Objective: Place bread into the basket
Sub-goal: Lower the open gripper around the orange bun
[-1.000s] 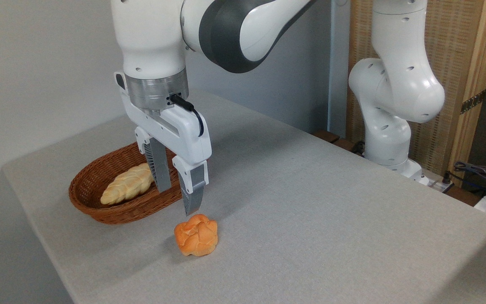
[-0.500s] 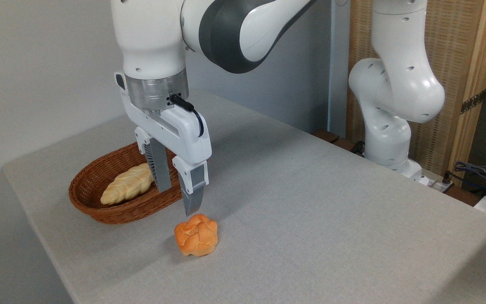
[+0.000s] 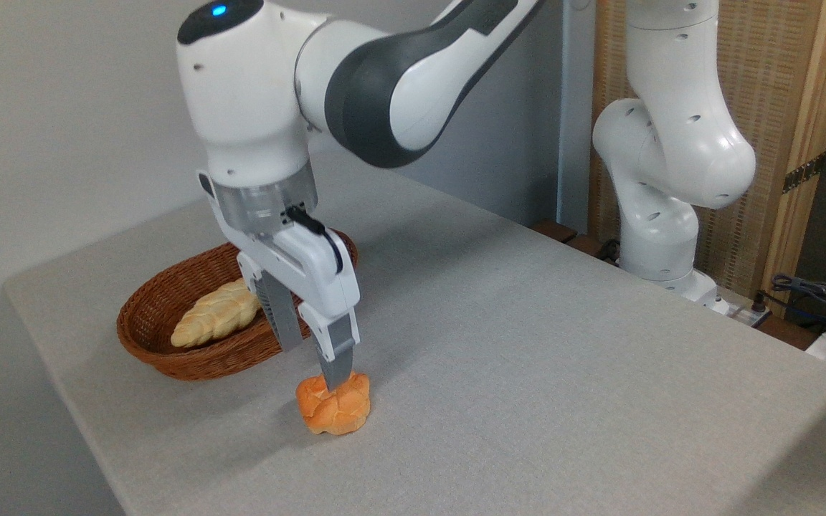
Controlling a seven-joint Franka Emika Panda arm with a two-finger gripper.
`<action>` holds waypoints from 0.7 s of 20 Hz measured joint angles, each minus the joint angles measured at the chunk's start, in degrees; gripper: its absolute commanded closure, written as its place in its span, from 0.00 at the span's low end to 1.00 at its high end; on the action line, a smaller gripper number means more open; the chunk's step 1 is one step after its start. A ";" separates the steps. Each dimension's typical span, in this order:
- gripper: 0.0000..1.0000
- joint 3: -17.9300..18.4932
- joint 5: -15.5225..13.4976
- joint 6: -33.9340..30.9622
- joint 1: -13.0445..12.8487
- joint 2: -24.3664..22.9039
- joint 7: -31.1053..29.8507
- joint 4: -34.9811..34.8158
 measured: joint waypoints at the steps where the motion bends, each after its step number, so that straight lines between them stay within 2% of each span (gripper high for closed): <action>1: 0.00 0.05 0.00 0.00 0.02 0.67 0.00 -0.05; 7: 0.00 0.11 0.03 0.04 0.18 4.72 0.04 -0.11; 12: 0.00 0.11 0.03 0.06 0.18 5.42 0.06 -0.10; 13: 0.02 0.11 0.03 0.06 0.18 5.42 0.06 -0.10; 14: 0.12 0.11 0.03 0.06 0.18 5.42 0.06 -0.10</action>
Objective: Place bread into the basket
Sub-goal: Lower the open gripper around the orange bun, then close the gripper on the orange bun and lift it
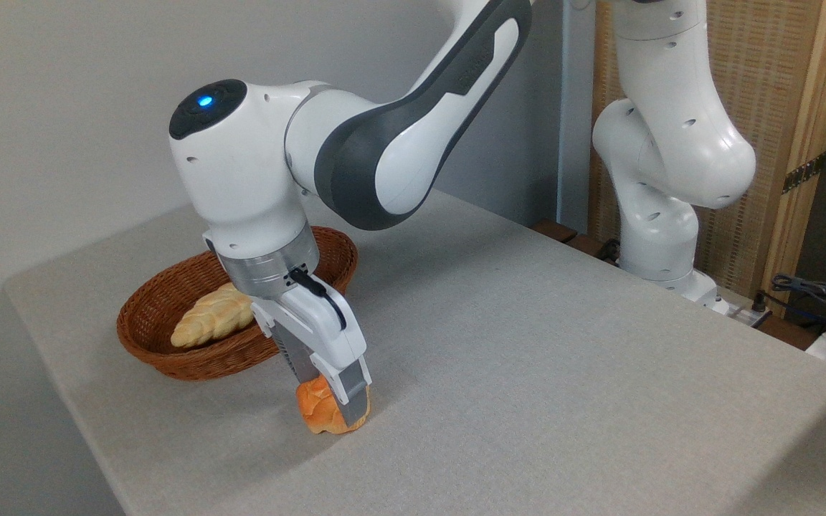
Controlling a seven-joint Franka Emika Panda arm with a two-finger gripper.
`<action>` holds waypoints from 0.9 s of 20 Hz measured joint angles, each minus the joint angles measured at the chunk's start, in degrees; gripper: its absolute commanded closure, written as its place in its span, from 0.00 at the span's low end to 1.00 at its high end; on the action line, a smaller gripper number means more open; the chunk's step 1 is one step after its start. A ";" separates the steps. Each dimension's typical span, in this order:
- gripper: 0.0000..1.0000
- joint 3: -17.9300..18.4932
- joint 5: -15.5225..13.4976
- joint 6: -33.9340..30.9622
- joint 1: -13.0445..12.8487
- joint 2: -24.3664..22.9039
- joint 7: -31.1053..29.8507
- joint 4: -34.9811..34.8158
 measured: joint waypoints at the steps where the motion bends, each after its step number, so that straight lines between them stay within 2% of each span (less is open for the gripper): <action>1: 0.24 0.00 0.00 0.00 0.00 0.00 0.00 0.00; 2: 0.41 0.00 0.00 -0.04 0.00 0.00 0.00 0.00; 3: 0.53 0.00 0.00 -0.04 0.00 0.00 0.00 0.00; 4: 0.60 0.00 0.00 -0.04 0.00 0.00 0.00 0.00; 18: 0.60 0.00 0.00 -0.04 0.00 0.00 0.01 0.01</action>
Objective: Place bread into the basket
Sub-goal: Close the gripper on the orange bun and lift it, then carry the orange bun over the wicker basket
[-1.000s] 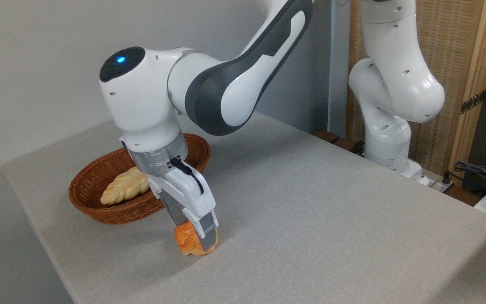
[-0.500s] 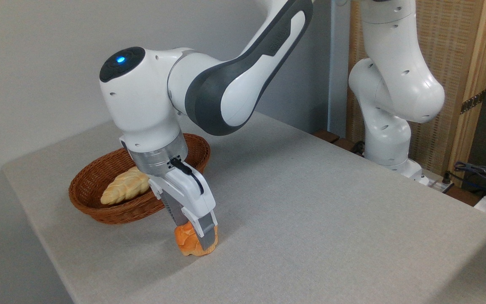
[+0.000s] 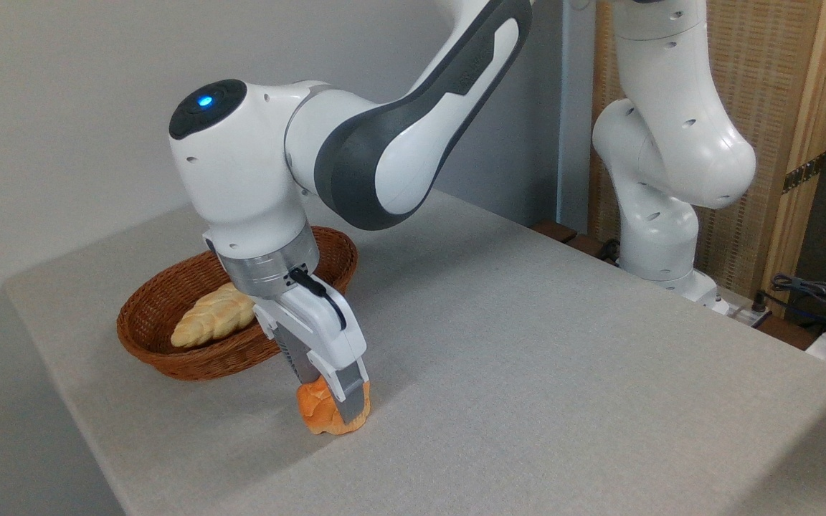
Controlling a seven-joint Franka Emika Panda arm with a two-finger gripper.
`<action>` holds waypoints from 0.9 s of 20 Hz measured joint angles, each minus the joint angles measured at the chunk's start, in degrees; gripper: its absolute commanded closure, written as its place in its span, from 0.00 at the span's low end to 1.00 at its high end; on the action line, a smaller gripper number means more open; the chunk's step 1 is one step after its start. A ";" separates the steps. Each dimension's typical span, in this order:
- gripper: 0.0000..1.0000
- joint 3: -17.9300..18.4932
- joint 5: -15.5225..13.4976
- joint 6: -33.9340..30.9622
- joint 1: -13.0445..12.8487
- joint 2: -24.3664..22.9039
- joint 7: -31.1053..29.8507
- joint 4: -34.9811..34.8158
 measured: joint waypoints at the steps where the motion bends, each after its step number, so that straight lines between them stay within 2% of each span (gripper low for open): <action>1: 0.60 0.00 0.00 0.00 0.00 -0.01 0.00 0.01; 8: 0.56 0.00 0.00 0.01 0.01 -0.42 0.01 0.66; 13: 0.56 -0.49 0.00 0.02 -0.17 -3.68 0.01 2.91; 15: 0.56 -2.07 -0.41 -0.05 -0.39 -4.89 -0.29 3.56; 18: 0.56 -6.34 -0.87 0.10 -0.70 -5.19 -3.55 5.13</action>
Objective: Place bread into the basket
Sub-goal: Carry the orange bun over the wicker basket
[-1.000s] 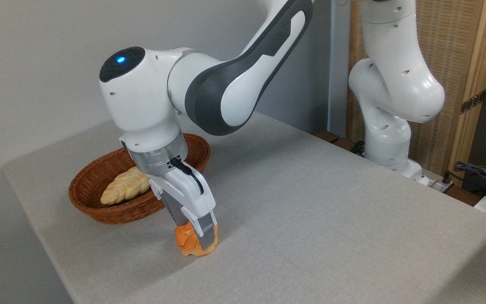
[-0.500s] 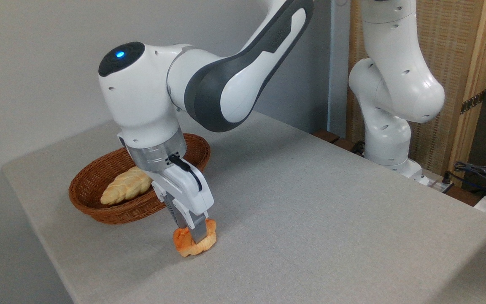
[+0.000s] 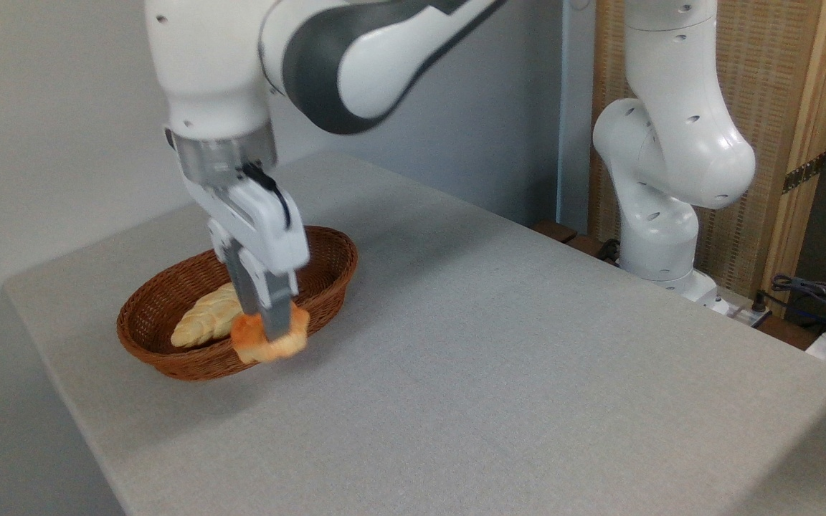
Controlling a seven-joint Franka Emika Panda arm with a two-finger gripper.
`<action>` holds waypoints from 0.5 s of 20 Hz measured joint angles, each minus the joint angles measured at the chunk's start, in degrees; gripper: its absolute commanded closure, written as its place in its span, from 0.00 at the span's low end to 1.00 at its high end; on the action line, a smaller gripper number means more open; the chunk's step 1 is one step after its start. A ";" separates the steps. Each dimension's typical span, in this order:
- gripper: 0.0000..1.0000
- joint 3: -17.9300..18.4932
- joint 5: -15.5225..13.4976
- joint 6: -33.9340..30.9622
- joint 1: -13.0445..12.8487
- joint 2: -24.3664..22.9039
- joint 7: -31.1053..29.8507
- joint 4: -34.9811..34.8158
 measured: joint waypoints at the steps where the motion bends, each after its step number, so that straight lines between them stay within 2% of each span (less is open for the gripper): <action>1: 0.56 -1.77 -0.02 0.20 -0.07 0.00 -1.38 0.45; 4: 0.53 -6.49 -0.04 0.78 -0.33 0.20 -4.42 0.90; 5: 0.46 -7.94 -0.06 0.88 -0.36 0.34 -5.85 0.91; 9: 0.45 -11.95 -0.06 1.56 -0.44 0.77 -11.29 0.92; 10: 0.39 -12.92 -0.06 1.93 -0.43 1.00 -12.45 0.95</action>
